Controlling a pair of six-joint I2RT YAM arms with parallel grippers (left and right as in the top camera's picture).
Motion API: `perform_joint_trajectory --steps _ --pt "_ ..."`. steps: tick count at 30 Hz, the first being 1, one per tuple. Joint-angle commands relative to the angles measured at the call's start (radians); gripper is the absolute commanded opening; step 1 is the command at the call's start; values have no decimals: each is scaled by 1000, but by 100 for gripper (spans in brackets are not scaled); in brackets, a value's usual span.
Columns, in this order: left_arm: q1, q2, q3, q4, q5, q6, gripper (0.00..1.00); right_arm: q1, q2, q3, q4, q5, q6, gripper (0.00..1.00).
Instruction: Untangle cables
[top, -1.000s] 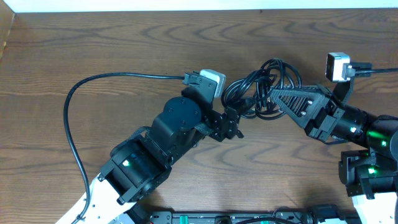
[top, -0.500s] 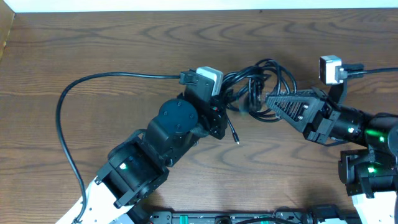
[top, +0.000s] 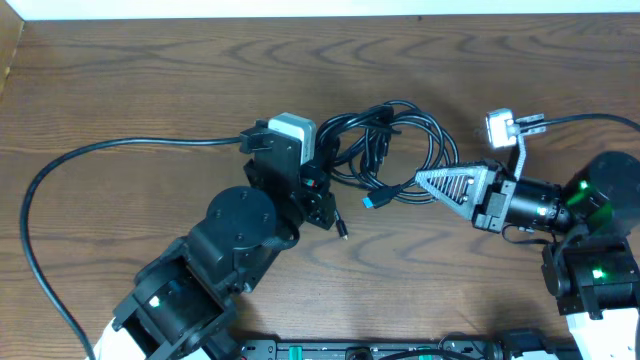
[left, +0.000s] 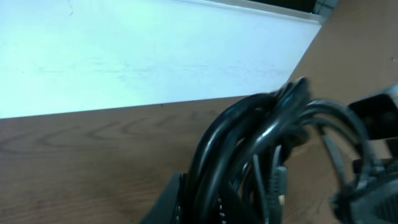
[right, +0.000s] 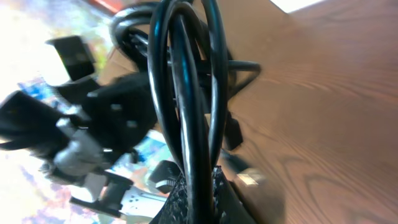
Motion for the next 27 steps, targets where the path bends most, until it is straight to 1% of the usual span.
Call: perform_joint_trajectory --steps 1,4,6,7,10,13,14,15,17,18,20,21,24,27 --pt "16 -43 10 21 -47 48 8 0 2 4 -94 83 -169 1" --pt "16 -48 10 21 23 101 8 0 2 4 -175 143 -239 5" --pt "16 -50 10 22 66 140 8 0 2 4 -206 159 -290 18" --pt "16 -50 10 21 85 160 7 0 2 4 -212 158 -320 21" --pt "16 -50 10 21 177 241 7 0 2 4 -230 151 -426 23" --pt "16 -50 10 11 274 358 7 0 1 4 -236 85 -557 31" --pt "16 -50 10 4 278 377 8 0 1 4 -236 59 -593 34" --pt "16 -50 10 -10 277 402 8 0 0 4 -236 31 -637 39" --pt "16 -50 10 -43 277 451 7 0 -1 4 -236 -10 -716 52" --pt "16 -50 10 -65 277 476 7 0 -3 4 -237 -32 -772 62" --pt "16 -50 10 -110 263 507 7 0 -11 4 -237 -44 -867 73" --pt "16 -50 10 -137 233 511 8 0 -16 4 -237 -36 -908 78" --pt "16 -50 10 -187 154 510 8 0 -26 4 -249 57 -931 83" --pt "15 -56 10 -205 145 508 7 0 -27 4 -301 173 -930 83"
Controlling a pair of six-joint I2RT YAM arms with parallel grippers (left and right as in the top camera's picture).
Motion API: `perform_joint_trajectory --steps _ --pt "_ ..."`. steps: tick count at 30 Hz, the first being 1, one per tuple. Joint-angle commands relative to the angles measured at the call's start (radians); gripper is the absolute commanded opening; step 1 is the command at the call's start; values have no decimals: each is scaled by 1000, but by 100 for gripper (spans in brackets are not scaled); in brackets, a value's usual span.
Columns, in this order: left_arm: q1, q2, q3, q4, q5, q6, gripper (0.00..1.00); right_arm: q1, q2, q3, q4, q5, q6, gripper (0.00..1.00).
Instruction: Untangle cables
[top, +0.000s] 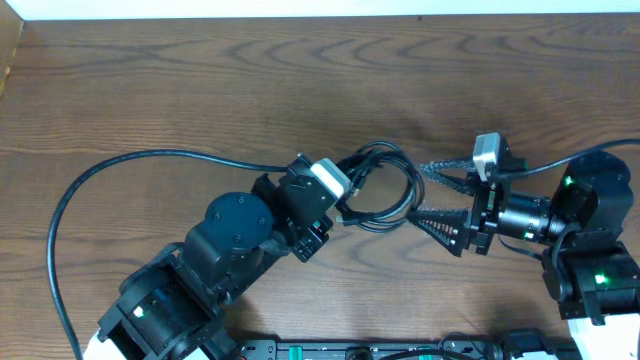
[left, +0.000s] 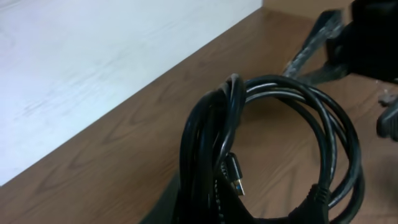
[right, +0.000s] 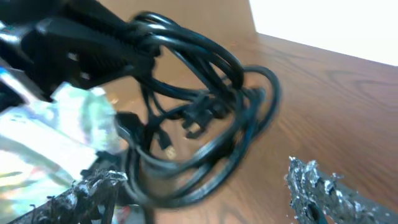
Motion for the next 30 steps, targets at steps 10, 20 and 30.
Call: perform_joint_trajectory --steps 10,20,30 --pt "-3 -18 11 -51 272 177 7 -2 -32 1 -117 45 -367 80" --pt "-3 11 11 -52 360 195 8 -2 -52 1 -137 108 -466 67" --pt "-3 21 11 88 510 166 8 -2 -51 1 -293 336 -526 48"
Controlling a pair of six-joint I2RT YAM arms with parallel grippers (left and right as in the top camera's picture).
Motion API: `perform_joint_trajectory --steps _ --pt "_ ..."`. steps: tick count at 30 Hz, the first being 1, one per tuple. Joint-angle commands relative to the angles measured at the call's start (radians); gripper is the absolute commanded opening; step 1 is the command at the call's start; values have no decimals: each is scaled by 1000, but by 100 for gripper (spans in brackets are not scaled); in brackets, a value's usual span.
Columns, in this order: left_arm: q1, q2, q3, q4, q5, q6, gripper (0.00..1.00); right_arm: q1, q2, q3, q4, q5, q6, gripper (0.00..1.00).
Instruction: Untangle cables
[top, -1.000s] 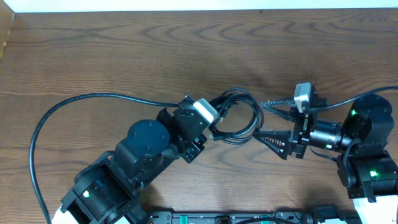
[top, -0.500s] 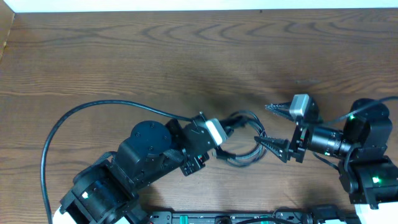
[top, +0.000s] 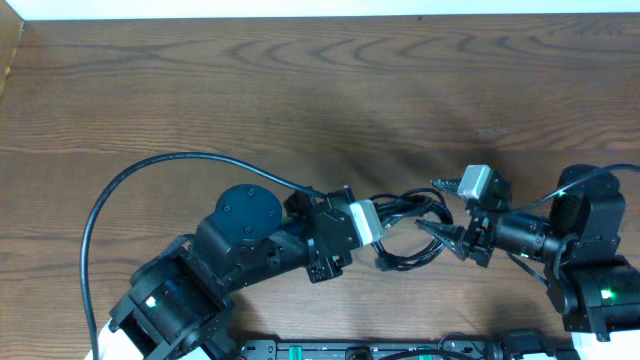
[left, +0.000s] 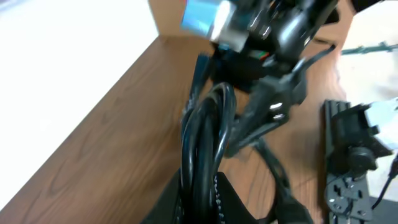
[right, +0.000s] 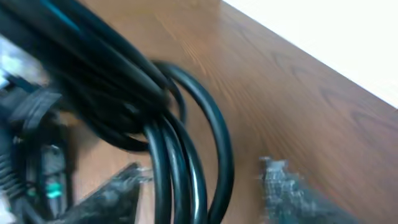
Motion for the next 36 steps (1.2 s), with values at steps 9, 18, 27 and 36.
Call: perform_joint_trajectory --steps 9,18,27,36 --pt "-2 -16 11 102 -19 -190 8 -3 -2 1 -27 170 -29 13" --pt "-2 -46 11 200 -179 -456 8 -2 -2 1 -63 193 -28 1" --pt "-2 -72 11 202 -283 -538 7 -3 -3 1 -67 83 -67 1" --pt "-2 -72 11 79 -615 -748 8 -3 -5 1 -66 -238 -224 1"
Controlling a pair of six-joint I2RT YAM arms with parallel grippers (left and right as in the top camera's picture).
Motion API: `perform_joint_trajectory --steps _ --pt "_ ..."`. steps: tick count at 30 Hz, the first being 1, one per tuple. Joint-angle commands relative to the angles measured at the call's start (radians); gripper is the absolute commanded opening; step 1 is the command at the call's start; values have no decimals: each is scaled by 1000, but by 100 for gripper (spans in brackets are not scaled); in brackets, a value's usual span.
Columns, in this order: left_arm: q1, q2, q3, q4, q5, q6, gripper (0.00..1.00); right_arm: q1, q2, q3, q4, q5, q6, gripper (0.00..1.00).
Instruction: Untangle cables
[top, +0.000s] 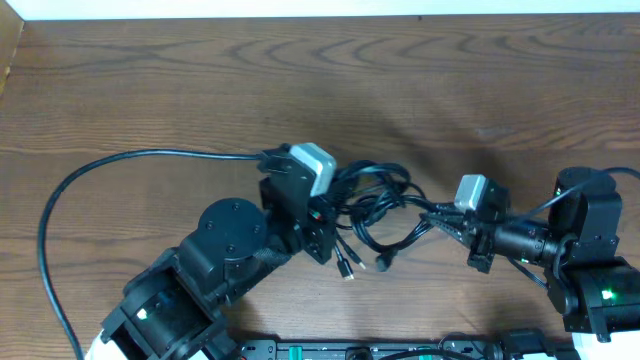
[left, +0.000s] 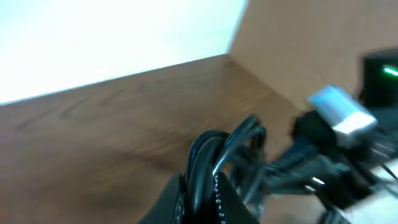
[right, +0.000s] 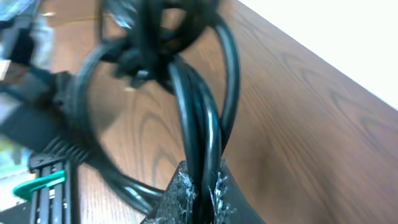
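A tangle of black cables (top: 375, 215) hangs between my two grippers over the middle of the wooden table (top: 150, 80). My left gripper (top: 325, 212) is shut on the bundle's left side; in the left wrist view the cable strands (left: 208, 155) rise from between its fingers (left: 229, 198). My right gripper (top: 435, 222) is shut on the right side, where two strands (right: 202, 134) pass between its fingers (right: 180, 186). Loose plug ends (top: 347, 268) dangle below the bundle.
A separate long black cable (top: 70, 190) arcs from my left arm across the table's left half. A black strip with sockets (top: 400, 350) lies along the front edge. The white wall (left: 93, 43) borders the table's far side.
My left gripper has moved up and left with the cables. My right gripper, then open around the bundle's right loop, is now shut on it. The bundle is spread wider.
Both grippers first held the bundle, left at its left side and right at its right. The right then stood open, apart from the cables, while the left carried them down and right. The right came around a loop, and now grips it again.
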Motion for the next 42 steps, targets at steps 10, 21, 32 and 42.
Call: perform_joint_trajectory --steps 10,21,32,42 --pt "14 -24 40 -12 -343 -197 8 -3 -3 -2 -8 -230 -175 1" --pt "14 -24 40 -11 -198 -36 7 -3 -3 -2 35 137 74 46" --pt "14 -23 40 -42 133 290 7 -3 -3 -2 161 136 215 64" --pt "14 -14 40 13 214 260 7 -3 -3 -2 191 -36 289 68"
